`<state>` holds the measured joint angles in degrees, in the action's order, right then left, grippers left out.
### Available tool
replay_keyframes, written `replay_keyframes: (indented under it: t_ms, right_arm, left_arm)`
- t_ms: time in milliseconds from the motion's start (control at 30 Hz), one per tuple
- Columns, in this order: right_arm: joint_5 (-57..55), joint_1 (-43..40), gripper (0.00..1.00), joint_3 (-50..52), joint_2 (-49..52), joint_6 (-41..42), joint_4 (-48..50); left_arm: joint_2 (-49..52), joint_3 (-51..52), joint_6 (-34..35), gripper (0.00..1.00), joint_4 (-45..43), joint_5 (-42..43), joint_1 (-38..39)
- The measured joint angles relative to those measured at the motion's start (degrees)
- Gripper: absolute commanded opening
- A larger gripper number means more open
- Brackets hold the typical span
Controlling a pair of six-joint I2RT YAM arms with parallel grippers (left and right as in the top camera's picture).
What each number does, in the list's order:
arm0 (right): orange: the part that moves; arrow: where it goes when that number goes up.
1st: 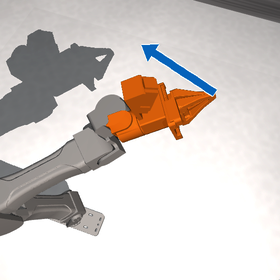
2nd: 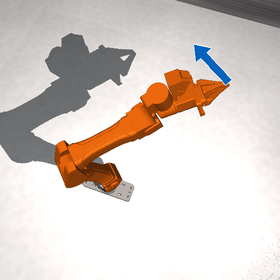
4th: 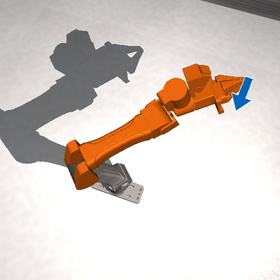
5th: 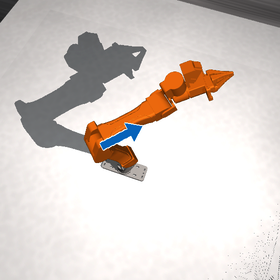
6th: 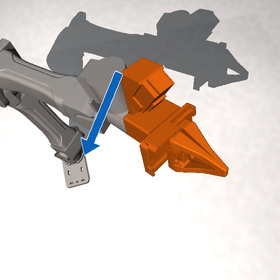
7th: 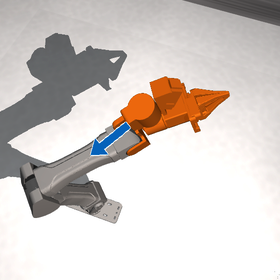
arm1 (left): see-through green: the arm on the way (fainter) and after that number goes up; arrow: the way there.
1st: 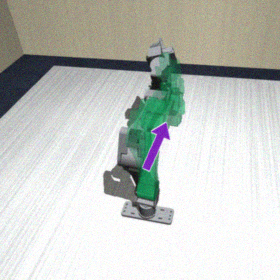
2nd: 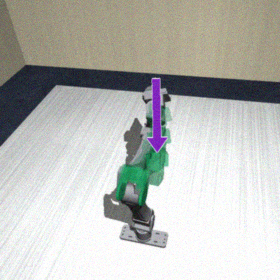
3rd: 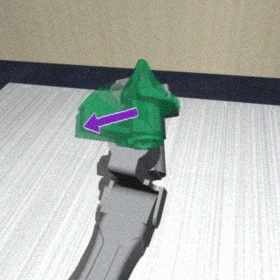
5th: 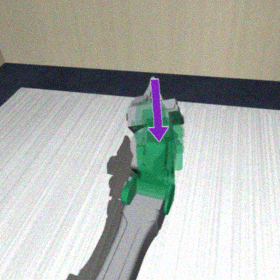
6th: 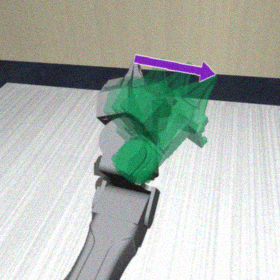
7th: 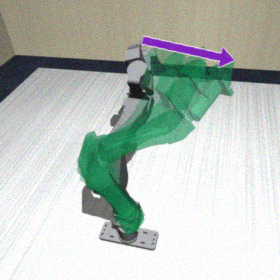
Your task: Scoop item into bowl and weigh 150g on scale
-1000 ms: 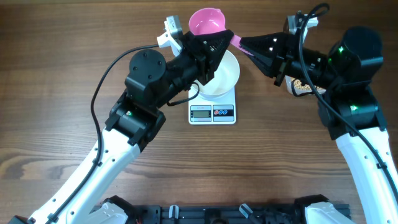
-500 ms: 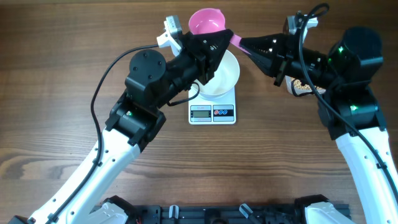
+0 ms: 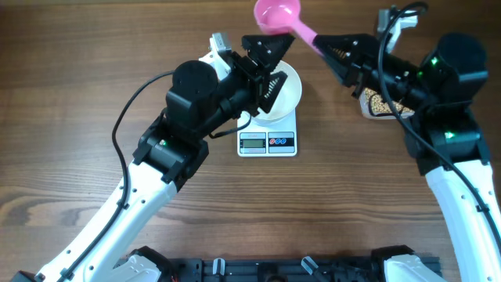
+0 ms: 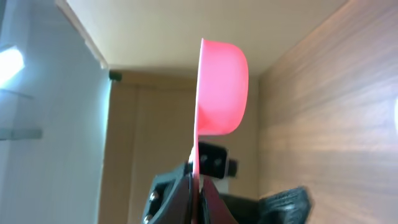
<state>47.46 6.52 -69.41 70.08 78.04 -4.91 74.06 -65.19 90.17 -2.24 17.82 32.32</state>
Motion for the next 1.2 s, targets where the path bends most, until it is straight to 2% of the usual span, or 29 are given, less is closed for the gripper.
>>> replay_keyframes:
  t_ms: [100, 167, 200, 333, 367, 467, 600, 667, 800, 900, 933, 967, 1033, 1100, 1200]
  right_arm:
    - [-0.44, -3.48, 0.04, -0.02, 0.0, -2.97, -2.47]
    - [-0.79, -5.92, 0.05, -0.07, 0.0, -5.38, -4.79]
    - [-0.94, -7.06, 0.05, -0.07, 0.0, -6.69, -5.81]
    - [-1.22, -11.41, 0.05, -0.17, 0.0, -13.35, -12.2]
    - [-1.25, -12.52, 0.05, -0.31, 0.0, -15.43, -15.04]
    - [-1.79, -14.88, 0.05, -1.62, 0.0, -21.46, -23.96]
    - [-9.68, -16.17, 0.05, -8.98, 0.22, -32.68, -41.97]
    - [-17.42, -16.17, 0.05, -15.1, 0.2, -39.41, -52.39]
    - [-30.27, -16.2, 0.04, -20.44, -0.26, -47.39, -61.11]
    - [-37.59, -16.17, 0.04, -20.76, 0.0, -52.52, -65.79]
    - [-38.99, -16.17, 0.04, -20.76, 0.26, -53.2, -66.53]
    - [-40.76, -16.17, 0.04, -20.76, 0.74, -54.05, -67.17]
    - [-43.87, -16.17, 0.04, -20.76, 1.99, -55.23, -67.95]
    - [-46.34, -16.17, 0.04, -20.76, 3.39, -55.78, -68.32]
    - [-48.41, -16.2, 0.04, -20.76, 5.4, -56.3, -69.53]
  left_arm:
    - [0.0, 0.0, -2.93, 0.93, -0.04, 0.0, 0.0]
    - [0.0, 0.0, -6.14, 0.96, 0.0, 0.0, -0.02]
    - [0.0, 0.0, -8.48, 1.0, 0.02, 0.0, -0.02]
    - [0.0, 0.0, -20.44, 1.0, 0.24, 0.04, -0.15]
    - [-0.02, 0.0, -24.9, 1.0, 0.66, 0.44, -0.66]
    - [-0.66, 0.0, -31.67, 1.0, 3.67, 1.75, -2.75]
    - [-3.28, -1.38, -41.0, 0.99, 19.28, 2.45, -7.78]
    - [-3.61, -3.43, -45.33, 1.0, 29.05, 2.64, -10.05]
    - [-3.58, -7.85, -52.74, 1.0, 44.74, 2.89, -12.2]
    - [-3.58, -9.03, -56.26, 1.0, 50.31, 4.35, -11.61]
    - [-3.58, -9.03, -56.78, 0.97, 51.1, 4.72, -11.17]
    - [-3.58, -9.03, -57.05, 0.83, 51.34, 5.07, -10.78]
    - [-3.58, -9.03, -57.53, 0.45, 51.36, 5.99, -9.49]
    - [-3.58, -9.03, -58.12, 0.2, 51.39, 6.1, -8.44]
    - [-3.48, -9.03, -58.69, 0.04, 52.33, 5.2, -6.67]
